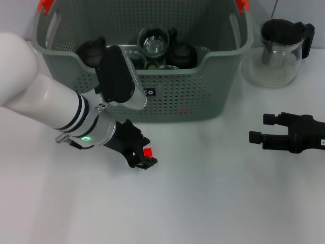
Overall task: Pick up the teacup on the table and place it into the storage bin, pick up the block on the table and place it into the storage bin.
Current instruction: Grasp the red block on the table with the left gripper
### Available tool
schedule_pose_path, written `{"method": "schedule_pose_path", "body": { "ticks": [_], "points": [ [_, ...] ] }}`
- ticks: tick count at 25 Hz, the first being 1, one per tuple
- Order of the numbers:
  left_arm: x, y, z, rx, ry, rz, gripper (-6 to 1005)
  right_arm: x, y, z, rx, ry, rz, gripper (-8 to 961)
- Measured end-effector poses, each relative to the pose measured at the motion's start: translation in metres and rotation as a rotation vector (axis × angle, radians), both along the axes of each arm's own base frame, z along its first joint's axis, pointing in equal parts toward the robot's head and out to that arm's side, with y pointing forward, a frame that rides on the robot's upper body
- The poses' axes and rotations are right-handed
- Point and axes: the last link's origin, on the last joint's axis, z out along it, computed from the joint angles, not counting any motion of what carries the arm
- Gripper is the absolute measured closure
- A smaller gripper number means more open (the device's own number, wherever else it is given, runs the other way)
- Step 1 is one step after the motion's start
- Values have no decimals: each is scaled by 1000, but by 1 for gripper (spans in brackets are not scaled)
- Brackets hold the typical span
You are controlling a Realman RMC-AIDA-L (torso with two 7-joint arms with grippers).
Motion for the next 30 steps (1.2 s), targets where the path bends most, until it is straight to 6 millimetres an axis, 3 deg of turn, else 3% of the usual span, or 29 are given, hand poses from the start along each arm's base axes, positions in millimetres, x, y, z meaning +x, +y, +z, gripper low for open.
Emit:
{"method": "schedule_pose_path", "body": {
  "ticks": [7, 13, 16, 30],
  "points": [
    [-2, 0, -2, 2, 2, 4, 466, 0, 0, 1, 4, 1, 0, 17],
    [-1, -1, -4, 1, 4, -4, 537, 1, -1, 1, 4, 1, -4, 18],
    [-1, 0, -5, 4, 8, -9, 712, 2, -1, 1, 4, 2, -5, 18],
    [7, 0, -1, 4, -15, -3, 813, 2, -1, 3, 8, 8, -7, 19]
  ]
}}
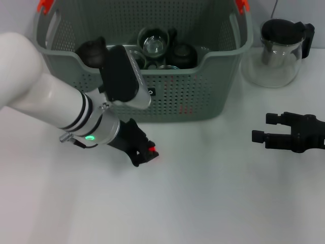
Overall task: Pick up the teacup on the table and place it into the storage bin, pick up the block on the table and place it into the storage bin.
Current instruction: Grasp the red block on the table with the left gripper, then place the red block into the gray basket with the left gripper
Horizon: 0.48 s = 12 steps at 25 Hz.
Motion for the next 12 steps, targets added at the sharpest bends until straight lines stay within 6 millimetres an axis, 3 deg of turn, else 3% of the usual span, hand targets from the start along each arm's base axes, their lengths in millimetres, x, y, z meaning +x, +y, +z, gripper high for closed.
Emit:
{"method": "schedule_pose_path", "body": {
  "ticks": [6, 7, 8, 9, 12],
  "points": [
    [28, -8, 33, -55, -242, 96, 811, 1, 0, 2, 6, 1, -3, 22],
    [33, -10, 41, -67, -308, 114, 810, 1, 0, 2, 6, 1, -4, 21],
    [43, -13, 63, -84, -475, 139, 810, 1, 0, 3, 7, 1, -5, 21],
    [43, -13, 63, -84, -475, 139, 809, 1, 0, 3, 7, 1, -5, 21],
    [55, -16, 96, -92, -717, 122, 808, 1, 0, 3, 6, 1, -4, 20]
  ]
}}
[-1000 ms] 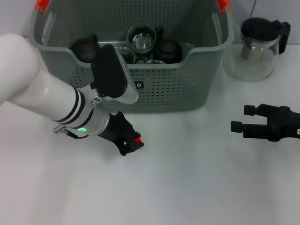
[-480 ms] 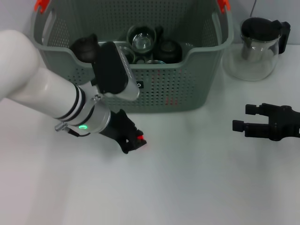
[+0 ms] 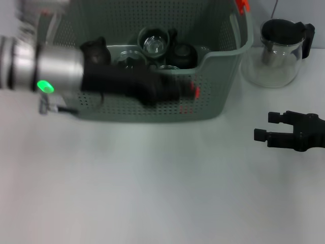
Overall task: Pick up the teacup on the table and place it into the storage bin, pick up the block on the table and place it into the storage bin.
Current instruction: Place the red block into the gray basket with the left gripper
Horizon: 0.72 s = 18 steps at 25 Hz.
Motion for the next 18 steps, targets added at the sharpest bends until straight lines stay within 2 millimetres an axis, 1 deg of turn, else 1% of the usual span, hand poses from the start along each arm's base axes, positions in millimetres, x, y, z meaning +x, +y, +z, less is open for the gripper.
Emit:
{"method": "schedule_pose_path", "body": {
  "ticks": [1, 3, 4, 5, 8, 10, 14, 18],
  "points": [
    [3, 2, 14, 28, -82, 1, 807, 0, 0, 0, 0, 0, 0, 20],
    [5, 9, 34, 93, -183, 15, 806, -1, 1, 0, -1, 1, 4, 20],
    [4, 20, 45, 170, -228, 56, 805, -2, 1, -1, -2, 2, 7, 20],
    [4, 20, 45, 170, -228, 56, 805, -2, 1, -1, -2, 2, 7, 20],
    [0, 40, 53, 271, -238, 146, 803, -5, 2, -1, -7, 6, 15, 19],
    [-4, 51, 52, 319, -237, 196, 802, -6, 1, -2, -12, 11, 20, 19],
    [-11, 61, 48, 350, -235, 243, 800, -7, 1, -2, -16, 17, 29, 18],
    [-14, 60, 49, 358, -243, 251, 618, -10, 1, 1, -13, 24, 41, 17]
  ]
}}
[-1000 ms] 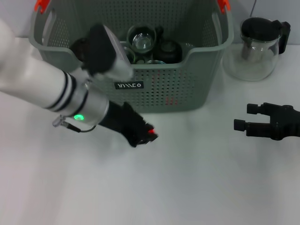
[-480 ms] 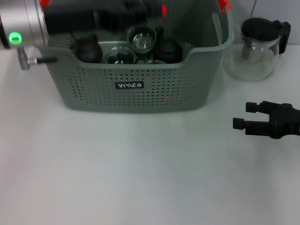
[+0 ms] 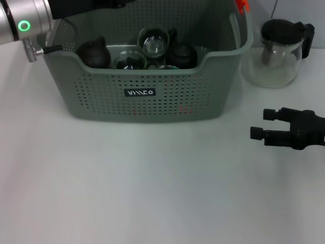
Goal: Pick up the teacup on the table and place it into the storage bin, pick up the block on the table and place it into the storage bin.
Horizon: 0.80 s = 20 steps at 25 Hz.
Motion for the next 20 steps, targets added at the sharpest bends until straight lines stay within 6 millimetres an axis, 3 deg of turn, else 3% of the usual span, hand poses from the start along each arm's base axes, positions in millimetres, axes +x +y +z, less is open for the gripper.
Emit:
{"method": "schedule_pose_path", "body": {
  "ticks": [3, 7, 13, 15, 20],
  "points": [
    [-1, -8, 3, -20, -31, -23, 493, -2, -1, 6, 12, 21, 15, 17],
    [-11, -37, 5, -70, -121, -87, 333, -9, -5, 18, 41, 88, 56, 16],
    [-53, -89, -3, -17, -198, -112, 116, -25, -12, 34, 93, 236, 134, 15],
    [-72, -110, -3, 2, -224, -100, 87, -34, -10, 36, 103, 261, 178, 15],
    [-88, -134, 1, 34, -253, -125, 44, -48, -1, 36, 115, 271, 234, 21]
  ]
}}
